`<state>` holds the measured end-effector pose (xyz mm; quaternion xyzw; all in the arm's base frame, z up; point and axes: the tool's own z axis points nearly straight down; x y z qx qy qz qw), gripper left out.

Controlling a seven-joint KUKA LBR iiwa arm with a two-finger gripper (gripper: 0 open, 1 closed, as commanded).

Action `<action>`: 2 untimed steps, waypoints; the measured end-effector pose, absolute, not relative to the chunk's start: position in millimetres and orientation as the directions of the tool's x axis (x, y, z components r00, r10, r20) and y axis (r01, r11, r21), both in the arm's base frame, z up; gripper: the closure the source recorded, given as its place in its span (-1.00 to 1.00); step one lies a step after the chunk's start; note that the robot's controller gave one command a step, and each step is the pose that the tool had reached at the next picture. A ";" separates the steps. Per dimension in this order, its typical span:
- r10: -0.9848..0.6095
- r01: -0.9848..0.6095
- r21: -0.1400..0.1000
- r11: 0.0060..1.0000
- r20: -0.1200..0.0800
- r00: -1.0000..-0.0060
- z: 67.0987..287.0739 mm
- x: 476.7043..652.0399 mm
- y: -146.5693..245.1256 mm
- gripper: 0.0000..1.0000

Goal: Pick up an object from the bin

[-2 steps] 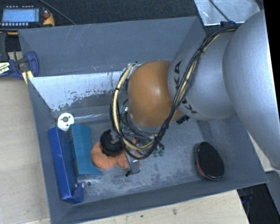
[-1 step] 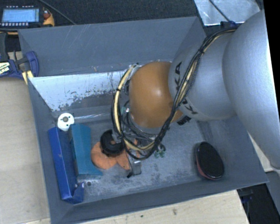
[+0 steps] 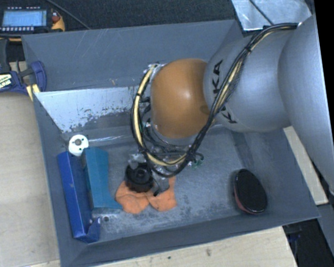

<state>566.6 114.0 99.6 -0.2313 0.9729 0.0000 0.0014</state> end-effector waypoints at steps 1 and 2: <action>-0.648 -0.648 0.000 0.762 -0.001 -0.762 106.1 528.5 102.8 1.00; -0.647 -0.647 0.000 0.762 -0.001 -0.762 106.1 528.6 102.8 1.00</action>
Offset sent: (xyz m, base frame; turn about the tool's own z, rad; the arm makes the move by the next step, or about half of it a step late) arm 0.0000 0.0000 0.0000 0.0000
